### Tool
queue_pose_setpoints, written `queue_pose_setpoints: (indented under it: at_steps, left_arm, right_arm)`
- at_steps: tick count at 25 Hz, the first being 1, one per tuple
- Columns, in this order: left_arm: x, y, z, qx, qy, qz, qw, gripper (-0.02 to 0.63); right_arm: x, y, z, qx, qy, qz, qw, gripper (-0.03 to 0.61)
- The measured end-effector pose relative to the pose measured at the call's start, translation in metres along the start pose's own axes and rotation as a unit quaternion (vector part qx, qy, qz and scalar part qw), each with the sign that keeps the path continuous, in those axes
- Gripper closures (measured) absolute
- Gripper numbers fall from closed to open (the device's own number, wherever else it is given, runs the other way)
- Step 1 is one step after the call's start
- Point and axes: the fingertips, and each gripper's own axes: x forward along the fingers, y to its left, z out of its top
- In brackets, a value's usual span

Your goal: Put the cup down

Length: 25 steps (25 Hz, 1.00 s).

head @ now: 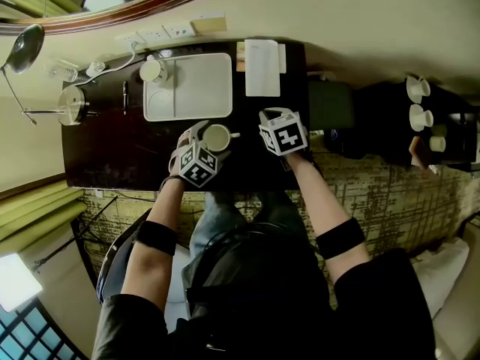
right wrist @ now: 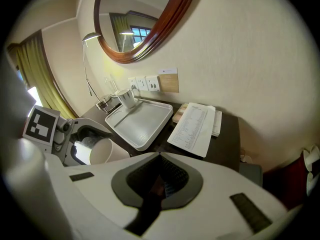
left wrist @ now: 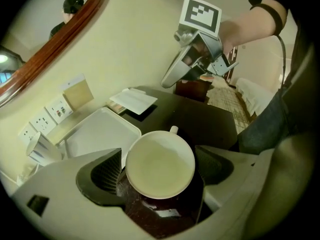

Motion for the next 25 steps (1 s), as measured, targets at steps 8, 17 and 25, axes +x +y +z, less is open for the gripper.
queue_pose_setpoints:
  at_steps: [8,17,25]
  left_arm:
    - [-0.039,0.020,0.011,-0.006,-0.023,0.036,0.9991,0.135]
    - [-0.150,0.074,0.044,-0.116,-0.115,0.150,0.9750,0.137]
    - [-0.229,0.094,0.021,-0.231,-0.165,0.254,0.9245,0.282]
  right_arm:
    - [-0.003,0.007,0.010,-0.012,-0.004,0.006,1.000,0.563]
    - [-0.015,0.016,0.034,-0.038,-0.036,0.030,0.998,0.563]
    - [-0.025,0.023,0.052,-0.075,-0.054,0.037,0.995,0.563]
